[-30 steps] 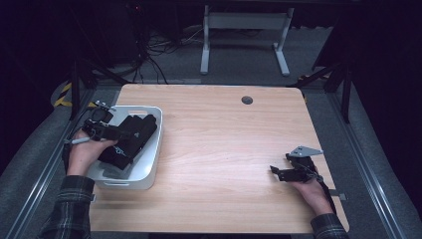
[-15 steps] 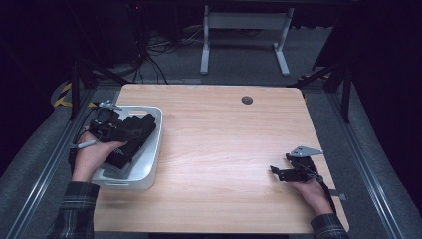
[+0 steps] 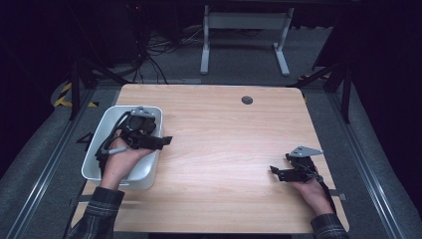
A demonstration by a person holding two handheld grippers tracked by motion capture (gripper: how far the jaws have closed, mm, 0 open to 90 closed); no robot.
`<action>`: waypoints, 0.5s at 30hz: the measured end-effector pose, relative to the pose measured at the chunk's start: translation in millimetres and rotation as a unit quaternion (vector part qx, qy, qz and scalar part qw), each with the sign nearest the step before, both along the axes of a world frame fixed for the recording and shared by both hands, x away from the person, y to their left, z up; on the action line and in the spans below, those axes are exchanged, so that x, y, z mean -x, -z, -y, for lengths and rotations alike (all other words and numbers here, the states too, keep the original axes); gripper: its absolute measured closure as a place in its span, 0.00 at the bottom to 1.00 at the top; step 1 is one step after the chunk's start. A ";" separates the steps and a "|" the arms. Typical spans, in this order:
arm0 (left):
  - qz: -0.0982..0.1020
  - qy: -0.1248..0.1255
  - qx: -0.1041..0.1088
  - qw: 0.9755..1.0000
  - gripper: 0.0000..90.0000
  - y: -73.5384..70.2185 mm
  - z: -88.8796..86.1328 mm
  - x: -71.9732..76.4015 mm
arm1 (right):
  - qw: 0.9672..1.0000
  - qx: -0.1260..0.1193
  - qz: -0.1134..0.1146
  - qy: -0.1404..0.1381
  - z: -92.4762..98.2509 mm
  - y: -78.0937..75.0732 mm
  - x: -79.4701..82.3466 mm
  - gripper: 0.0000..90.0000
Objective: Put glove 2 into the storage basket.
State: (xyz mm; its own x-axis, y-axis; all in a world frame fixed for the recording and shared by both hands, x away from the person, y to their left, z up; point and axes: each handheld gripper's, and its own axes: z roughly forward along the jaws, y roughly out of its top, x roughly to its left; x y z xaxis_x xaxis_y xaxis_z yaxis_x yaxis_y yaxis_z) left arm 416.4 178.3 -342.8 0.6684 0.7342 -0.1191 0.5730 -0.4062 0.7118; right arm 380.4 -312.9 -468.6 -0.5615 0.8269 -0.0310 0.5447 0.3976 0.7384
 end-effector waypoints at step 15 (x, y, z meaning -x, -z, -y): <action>0.008 0.057 0.019 0.998 0.18 29.0 68.4 13.6 | 1.000 0.000 0.000 -0.002 -0.5 0.0 0.1 0.19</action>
